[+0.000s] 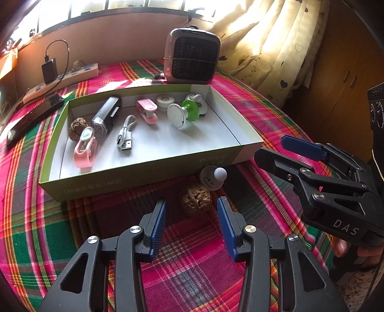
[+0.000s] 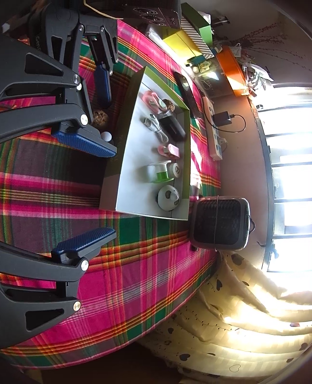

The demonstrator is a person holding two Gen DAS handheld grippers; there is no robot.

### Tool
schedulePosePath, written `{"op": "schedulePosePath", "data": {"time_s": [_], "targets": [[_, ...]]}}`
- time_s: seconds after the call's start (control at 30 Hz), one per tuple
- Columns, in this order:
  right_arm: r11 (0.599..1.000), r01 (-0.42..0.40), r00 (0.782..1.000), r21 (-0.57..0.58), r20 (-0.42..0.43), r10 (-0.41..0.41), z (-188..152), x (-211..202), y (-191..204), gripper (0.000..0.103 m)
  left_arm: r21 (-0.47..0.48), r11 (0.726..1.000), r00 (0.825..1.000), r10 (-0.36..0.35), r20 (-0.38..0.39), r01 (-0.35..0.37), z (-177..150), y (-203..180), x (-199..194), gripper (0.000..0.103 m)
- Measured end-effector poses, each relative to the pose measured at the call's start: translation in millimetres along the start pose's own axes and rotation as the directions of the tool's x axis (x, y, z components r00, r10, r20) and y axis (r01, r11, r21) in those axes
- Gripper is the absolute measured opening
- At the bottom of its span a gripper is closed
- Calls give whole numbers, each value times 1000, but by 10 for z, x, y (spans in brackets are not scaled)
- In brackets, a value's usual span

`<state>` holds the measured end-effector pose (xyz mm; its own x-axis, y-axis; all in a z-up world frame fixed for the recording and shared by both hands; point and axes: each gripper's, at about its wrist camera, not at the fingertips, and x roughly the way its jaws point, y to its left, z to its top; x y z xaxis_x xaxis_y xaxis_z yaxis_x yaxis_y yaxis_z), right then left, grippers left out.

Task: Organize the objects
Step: 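Withdraw both tools from the tray toward the walnut and white knob, then grasp the white ball-topped knob with the right tool while the left tool grasps the walnut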

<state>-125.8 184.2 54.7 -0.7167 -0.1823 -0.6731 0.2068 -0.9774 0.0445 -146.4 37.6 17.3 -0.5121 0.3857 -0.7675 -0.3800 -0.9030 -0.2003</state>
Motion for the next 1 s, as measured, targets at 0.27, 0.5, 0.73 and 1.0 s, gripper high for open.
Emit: {"op": "schedulePosePath", "data": {"time_s": [0.27, 0.5, 0.73, 1.0], "targets": [[1000, -3, 1000, 10, -4, 3, -29, -5, -34, 62, 9, 999, 1000, 31, -2, -31, 27, -5, 55, 41], [1000, -4, 1000, 9, -11, 4, -48, 8, -28, 62, 28, 998, 998, 57, 4, -57, 49, -37, 79, 41], [1000, 1, 1000, 16, -23, -1, -63, 34, -40, 62, 15, 998, 998, 60, 12, -60, 59, -7, 90, 30], [1000, -7, 999, 7, -39, 8, -76, 71, 18, 62, 8, 998, 998, 57, 19, -57, 48, 28, 75, 29]]}}
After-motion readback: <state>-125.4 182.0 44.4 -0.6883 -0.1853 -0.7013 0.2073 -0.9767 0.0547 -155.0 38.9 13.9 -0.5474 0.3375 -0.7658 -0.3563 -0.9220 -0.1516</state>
